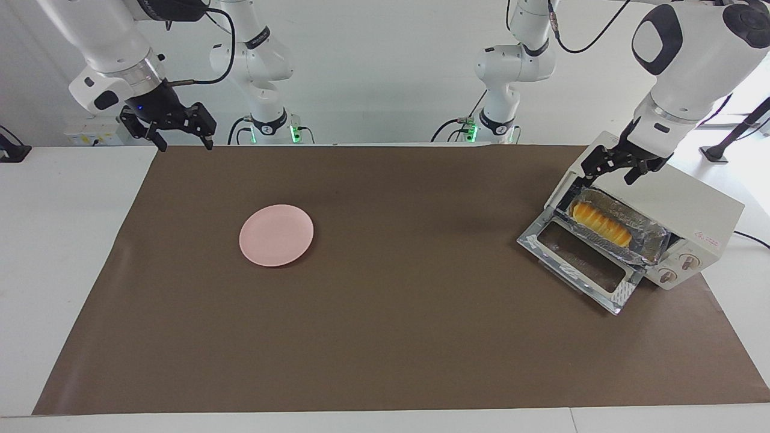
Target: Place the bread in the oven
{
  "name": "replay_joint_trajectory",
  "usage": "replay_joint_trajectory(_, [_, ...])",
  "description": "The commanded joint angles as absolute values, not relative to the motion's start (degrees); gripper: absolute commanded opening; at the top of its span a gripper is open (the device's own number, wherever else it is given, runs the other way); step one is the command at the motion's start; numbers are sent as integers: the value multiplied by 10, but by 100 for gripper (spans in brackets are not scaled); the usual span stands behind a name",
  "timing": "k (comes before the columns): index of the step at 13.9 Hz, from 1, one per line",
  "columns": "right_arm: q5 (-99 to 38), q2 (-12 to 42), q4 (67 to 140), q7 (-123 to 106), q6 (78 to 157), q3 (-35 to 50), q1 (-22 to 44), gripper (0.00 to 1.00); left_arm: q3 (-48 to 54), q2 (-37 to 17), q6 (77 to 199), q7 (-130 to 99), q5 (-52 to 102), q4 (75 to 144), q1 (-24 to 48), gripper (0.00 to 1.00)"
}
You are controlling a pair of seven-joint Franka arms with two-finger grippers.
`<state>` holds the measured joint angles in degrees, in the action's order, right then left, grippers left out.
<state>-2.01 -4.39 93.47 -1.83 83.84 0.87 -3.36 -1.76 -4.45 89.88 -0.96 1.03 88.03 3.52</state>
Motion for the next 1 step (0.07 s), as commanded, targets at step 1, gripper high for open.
replay_joint_trajectory(1, [-25, -44, 936, -12, 834, 11, -37, 100, -19, -37, 889, 0, 2, 885, 40, 100])
